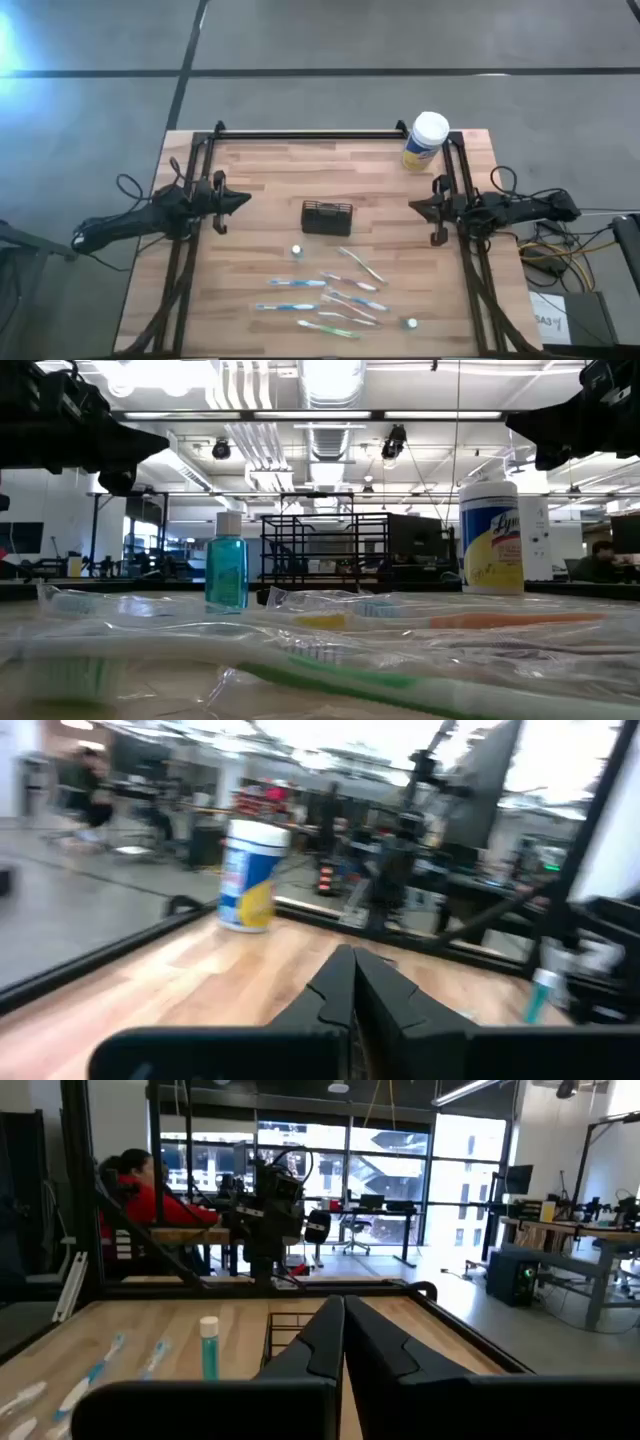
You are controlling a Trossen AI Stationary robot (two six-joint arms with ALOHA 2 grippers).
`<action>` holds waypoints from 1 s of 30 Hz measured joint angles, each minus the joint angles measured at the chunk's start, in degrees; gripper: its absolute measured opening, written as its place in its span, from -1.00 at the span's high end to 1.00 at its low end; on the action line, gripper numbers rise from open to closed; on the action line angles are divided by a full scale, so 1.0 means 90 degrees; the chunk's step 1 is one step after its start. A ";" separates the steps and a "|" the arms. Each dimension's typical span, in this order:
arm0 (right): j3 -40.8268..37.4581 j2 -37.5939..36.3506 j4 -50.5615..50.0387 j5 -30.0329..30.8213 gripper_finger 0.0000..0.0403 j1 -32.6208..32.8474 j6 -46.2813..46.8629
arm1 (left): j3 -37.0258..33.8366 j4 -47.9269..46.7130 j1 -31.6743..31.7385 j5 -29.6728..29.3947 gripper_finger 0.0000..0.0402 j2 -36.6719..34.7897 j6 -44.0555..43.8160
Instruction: Pick & Place toothbrushing station
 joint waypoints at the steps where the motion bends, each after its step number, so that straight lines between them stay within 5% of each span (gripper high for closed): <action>1: 0.0000 -0.0001 0.0013 0.0000 0.96 0.0000 0.0000 | 0.0000 0.0002 -0.0005 0.0084 0.96 0.0000 0.0038; 16: 0.0492 0.0765 0.0042 0.0005 0.96 0.0002 0.0926 | 0.0000 -0.0002 -0.0002 0.0014 0.96 0.0000 0.0219; 22: 0.2189 0.2878 -0.0690 0.0038 0.96 0.0002 0.1289 | 0.0000 -0.0045 0.0000 0.0014 0.96 0.0000 0.0212; 30: 0.5826 0.5816 -0.5257 0.0006 0.96 0.0265 0.2467 | 0.0000 -0.0334 0.0000 0.0015 0.96 0.0002 0.0110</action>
